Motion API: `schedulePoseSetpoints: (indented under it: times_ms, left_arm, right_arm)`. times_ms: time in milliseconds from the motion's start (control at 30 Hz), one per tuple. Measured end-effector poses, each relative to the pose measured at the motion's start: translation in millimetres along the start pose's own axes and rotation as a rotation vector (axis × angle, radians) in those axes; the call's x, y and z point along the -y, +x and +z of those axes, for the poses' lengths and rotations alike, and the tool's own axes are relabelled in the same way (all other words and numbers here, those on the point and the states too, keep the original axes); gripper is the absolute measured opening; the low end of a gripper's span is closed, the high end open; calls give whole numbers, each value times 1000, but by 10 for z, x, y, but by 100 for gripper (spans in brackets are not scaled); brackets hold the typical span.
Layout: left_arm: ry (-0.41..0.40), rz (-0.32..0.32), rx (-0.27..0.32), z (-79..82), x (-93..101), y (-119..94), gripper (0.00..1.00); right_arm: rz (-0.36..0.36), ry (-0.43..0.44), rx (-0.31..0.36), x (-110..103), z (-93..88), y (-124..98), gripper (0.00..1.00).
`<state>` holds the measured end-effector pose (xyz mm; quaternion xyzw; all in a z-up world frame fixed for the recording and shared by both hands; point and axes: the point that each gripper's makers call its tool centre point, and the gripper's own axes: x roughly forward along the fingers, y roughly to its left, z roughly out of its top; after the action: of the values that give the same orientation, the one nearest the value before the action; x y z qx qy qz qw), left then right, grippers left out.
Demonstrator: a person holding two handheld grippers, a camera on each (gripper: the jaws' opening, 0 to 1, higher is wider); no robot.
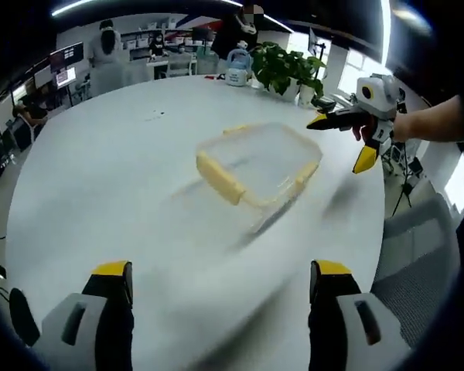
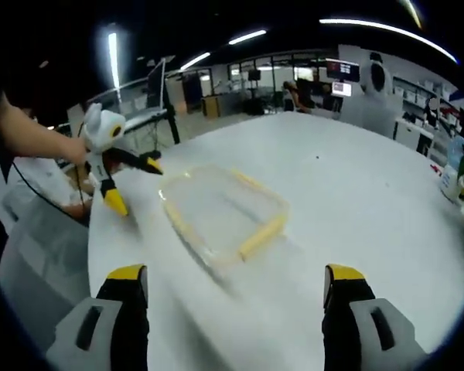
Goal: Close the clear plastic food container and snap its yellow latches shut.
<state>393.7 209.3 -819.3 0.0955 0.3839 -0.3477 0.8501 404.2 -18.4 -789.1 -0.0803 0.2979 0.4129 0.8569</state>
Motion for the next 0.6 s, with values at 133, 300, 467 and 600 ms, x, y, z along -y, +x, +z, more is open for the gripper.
schedulePoseSetpoints:
  times_ms: [133,300,467,600]
  left_arm:
    - [-15,8,24,10,-21,-27,98]
    - [-61,10,75,66,5,-79,98]
    - [-64,15,89,16,29,-106,98]
    - [-68,29,116,19,30,-151,97]
  right_arm:
    - [-1,-1,7,-18,-4,-19,96]
    - [5,-6,78,-68,75,-43,95]
    - [-7,10,100,-117,80,-87,96]
    - [-22,34,129,-132,83,-137,95]
